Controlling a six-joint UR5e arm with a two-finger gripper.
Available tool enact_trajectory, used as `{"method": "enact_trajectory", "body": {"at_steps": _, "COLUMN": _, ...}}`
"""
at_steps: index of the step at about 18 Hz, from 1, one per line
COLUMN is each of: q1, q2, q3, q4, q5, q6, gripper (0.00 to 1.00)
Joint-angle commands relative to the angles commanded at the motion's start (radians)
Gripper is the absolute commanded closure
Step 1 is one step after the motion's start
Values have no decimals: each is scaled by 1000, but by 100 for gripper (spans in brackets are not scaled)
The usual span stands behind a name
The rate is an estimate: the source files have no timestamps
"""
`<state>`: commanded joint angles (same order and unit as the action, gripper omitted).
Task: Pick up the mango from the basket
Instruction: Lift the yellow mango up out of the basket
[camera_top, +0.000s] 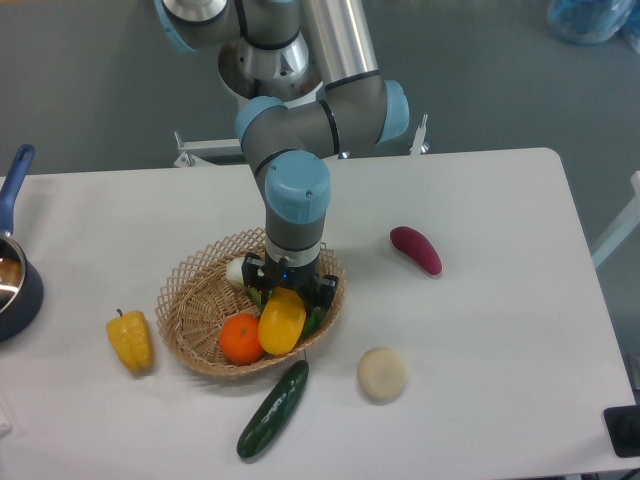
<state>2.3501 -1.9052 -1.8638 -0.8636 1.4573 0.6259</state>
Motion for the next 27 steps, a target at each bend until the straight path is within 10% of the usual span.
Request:
{"method": "enact_trajectory", "body": {"at_steps": 12, "q1": 15, "q2": 60, "q3": 37, "q4": -6, "q5": -8, "q6": 173, "gripper": 61}}
{"method": "enact_trajectory", "body": {"at_steps": 20, "q1": 93, "q2": 45, "q3": 326, "q4": -3, "q5": -224, "q6": 167, "gripper": 61}}
{"method": "enact_trajectory", "body": {"at_steps": 27, "q1": 126, "q2": 43, "q3": 405, "q4": -3, "q5": -291, "q6": 81, "gripper": 61}}
